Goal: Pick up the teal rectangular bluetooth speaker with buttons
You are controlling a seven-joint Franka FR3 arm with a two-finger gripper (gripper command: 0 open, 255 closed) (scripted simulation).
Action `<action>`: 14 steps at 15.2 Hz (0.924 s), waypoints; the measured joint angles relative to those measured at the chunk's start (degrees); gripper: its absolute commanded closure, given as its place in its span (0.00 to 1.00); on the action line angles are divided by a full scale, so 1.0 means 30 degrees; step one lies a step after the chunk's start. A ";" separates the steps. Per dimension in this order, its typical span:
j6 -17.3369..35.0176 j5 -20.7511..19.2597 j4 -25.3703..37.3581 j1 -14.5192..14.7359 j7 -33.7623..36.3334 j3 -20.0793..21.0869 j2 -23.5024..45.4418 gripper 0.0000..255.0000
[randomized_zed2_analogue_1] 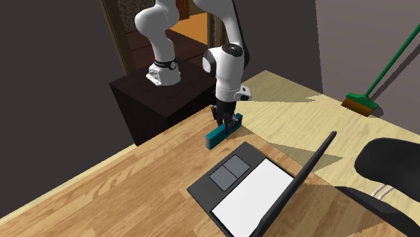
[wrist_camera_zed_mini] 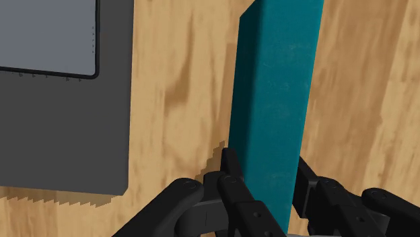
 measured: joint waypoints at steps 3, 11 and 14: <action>0.0001 0.0000 0.0003 -0.0001 -0.0001 0.0001 0.0001 1.00; -0.0954 -0.0843 -0.0236 0.0604 0.0583 -0.0716 -0.1225 1.00; -0.1582 -0.1369 -0.0279 0.0863 0.0878 -0.1119 -0.1941 1.00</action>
